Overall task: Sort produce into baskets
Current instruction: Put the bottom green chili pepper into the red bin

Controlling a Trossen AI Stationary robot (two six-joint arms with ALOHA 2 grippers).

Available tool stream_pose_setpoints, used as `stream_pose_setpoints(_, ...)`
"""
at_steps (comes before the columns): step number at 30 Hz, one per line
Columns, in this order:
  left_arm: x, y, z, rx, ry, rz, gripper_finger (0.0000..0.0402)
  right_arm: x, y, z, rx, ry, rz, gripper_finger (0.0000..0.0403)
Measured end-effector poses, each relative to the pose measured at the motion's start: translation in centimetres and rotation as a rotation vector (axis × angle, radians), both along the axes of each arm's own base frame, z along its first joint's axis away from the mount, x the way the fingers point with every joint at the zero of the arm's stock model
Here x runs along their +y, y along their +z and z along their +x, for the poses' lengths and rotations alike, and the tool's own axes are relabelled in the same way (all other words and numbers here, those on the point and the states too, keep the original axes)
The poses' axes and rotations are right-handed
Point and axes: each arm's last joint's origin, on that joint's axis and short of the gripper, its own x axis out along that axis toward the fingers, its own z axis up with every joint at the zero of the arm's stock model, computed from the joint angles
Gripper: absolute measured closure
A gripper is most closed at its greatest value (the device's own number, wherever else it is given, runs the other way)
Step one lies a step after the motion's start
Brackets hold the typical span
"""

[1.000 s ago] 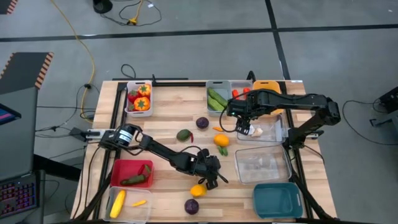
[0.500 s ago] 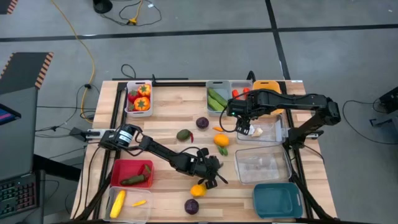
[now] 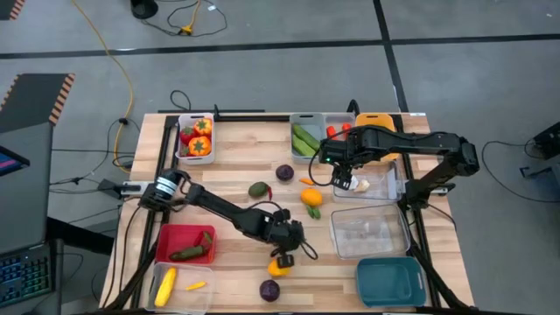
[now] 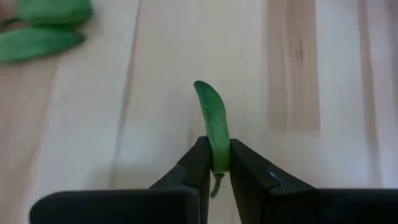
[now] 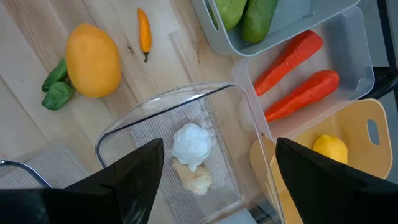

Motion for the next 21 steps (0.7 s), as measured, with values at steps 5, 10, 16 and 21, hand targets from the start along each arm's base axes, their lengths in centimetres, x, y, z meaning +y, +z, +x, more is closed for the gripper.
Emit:
stream_pose_setpoints(5, 0.7, 3.2, -2.6, 0.134, -0.079, 0.034, 0.0363, 0.0, 0.0, 0.0, 0.000, 0.000, 0.000, 0.0068)
stream_pose_setpoints(10, 1.2, 7.0, -5.6, 0.243, -0.121, 0.007, 0.0363, 0.0, 0.0, 0.0, 0.000, 0.000, 0.000, 0.0068)
stream_pose_setpoints(16, 1.6, 11.1, -9.4, 0.326, -0.109, -0.046, 0.0362, 0.0, 0.0, 0.0, -0.004, 0.000, 0.000, 0.0068)
stream_pose_setpoints(21, 1.6, 13.8, -12.6, 0.382, -0.064, -0.069, 0.0362, 0.0, 0.0, 0.1, -0.006, -0.001, -0.001, 0.0068)
